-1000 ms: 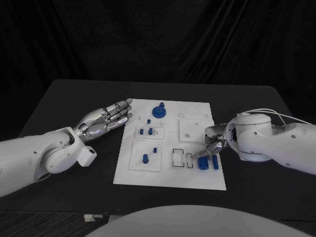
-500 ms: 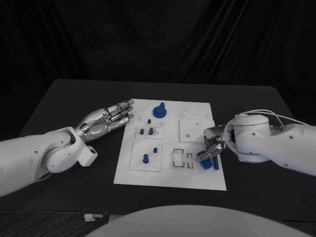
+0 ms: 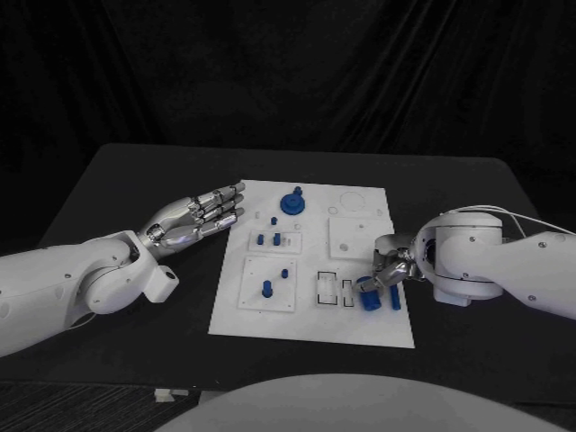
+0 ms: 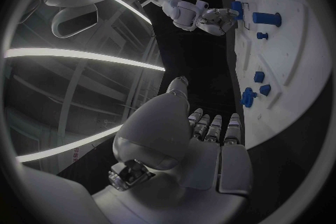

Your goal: Assemble the parts on the task board

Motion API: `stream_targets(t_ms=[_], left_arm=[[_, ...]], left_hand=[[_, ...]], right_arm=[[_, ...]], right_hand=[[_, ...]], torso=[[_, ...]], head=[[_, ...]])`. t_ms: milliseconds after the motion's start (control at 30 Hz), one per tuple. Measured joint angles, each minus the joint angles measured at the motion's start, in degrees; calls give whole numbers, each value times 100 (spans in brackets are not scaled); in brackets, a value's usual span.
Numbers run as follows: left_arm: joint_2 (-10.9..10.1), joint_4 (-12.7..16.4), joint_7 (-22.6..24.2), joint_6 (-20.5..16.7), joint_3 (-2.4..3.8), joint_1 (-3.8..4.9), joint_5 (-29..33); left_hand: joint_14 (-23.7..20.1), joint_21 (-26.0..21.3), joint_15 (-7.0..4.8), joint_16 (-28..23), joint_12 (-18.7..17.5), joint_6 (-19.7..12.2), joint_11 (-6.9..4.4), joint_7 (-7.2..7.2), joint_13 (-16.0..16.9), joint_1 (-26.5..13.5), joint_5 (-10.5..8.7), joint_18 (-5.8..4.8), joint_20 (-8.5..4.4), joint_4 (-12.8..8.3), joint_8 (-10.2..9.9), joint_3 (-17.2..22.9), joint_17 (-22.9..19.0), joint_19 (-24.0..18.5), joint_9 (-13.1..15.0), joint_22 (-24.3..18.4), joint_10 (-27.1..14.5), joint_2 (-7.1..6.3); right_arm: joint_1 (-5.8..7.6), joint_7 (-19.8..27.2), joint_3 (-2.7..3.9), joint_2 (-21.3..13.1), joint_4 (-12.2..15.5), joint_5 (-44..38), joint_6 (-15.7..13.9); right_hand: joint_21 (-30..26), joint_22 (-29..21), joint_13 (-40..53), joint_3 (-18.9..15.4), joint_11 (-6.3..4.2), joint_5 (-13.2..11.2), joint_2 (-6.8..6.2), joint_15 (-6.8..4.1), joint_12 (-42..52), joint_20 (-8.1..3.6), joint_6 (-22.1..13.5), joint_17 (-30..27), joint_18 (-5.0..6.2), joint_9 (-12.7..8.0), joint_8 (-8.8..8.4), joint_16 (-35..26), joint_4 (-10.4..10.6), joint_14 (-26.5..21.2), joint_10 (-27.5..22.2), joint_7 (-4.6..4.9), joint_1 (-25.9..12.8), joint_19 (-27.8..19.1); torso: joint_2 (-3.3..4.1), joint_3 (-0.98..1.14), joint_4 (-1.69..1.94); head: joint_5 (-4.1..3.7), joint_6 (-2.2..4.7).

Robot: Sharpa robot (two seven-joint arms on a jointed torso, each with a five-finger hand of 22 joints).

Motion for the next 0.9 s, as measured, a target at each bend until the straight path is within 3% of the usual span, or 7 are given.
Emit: stream_targets(t_ms=[33,100,133,667,733,833,900], left_arm=[[0,0,-1,0,0,0,0],[0,0,-3,1,0,0,0],[0,0,-3,1,0,0,0],[3,5,6,-5,0,-1,0],[4,5,6,-5,0,-1,0],[7,4,6,-4,0,-1,0],[7,4,5,-2,0,-1,0]], left_hand=[[0,0,0,0,0,7,0,7,0,0,0,0,0,0,0,0,0,0,0,0,0,0],[0,0,0,0,0,-13,0,27,0,0,0,0,0,2,0,2,-1,0,0,0,0,0],[0,0,0,0,0,-13,0,28,0,0,0,0,0,15,0,15,-2,0,0,0,0,0],[0,0,0,0,0,-34,0,5,2,0,0,0,0,16,-1,16,-1,0,-1,-1,0,0],[0,0,0,0,0,-35,-1,5,2,0,0,0,0,16,-1,16,-1,0,-1,-1,0,0],[0,0,0,0,0,-34,-1,5,2,0,0,-1,0,16,-1,15,-1,0,-1,-1,0,0],[0,0,0,0,0,-35,-1,5,3,0,0,0,0,16,-1,15,-1,0,-1,-1,0,0]], right_arm=[[20,7,4,-11,26,135,-69],[91,21,21,-25,80,452,-237],[116,22,21,-26,92,584,-309],[201,38,4,109,86,1941,-1022],[201,38,4,123,67,1975,-1029],[201,36,3,124,62,1975,-1015],[201,31,3,101,82,1930,-977]], right_hand=[[0,0,0,34,-48,181,83,-46,0,0,13,0,1,42,44,0,27,20,45,-33,47,0],[0,0,0,654,-111,325,169,-92,0,0,5,0,0,75,45,0,-578,1,40,-34,83,0],[0,0,0,728,-124,345,186,-86,0,0,-30,0,0,72,13,0,-652,-17,23,-67,100,0],[0,-1,-1,876,-84,-65,139,-87,0,0,-136,0,0,230,53,0,-801,-16,21,13,-219,0],[0,-1,-1,876,-44,-326,132,-46,0,0,-205,0,0,246,52,0,-801,-14,22,41,-290,0],[0,-1,-2,639,-44,-1605,105,-46,0,0,-209,0,0,305,53,0,-614,-14,22,45,-647,0],[0,-1,-2,449,-44,-2214,63,-46,0,0,-149,0,0,364,102,0,-490,-14,22,29,-819,0]], torso=[[0,0,0],[0,0,0],[0,0,0],[0,1,0],[0,1,0],[0,1,1],[0,1,2]], head=[[2,0],[3,0],[3,0],[10,0],[10,0],[3,0],[6,0]])
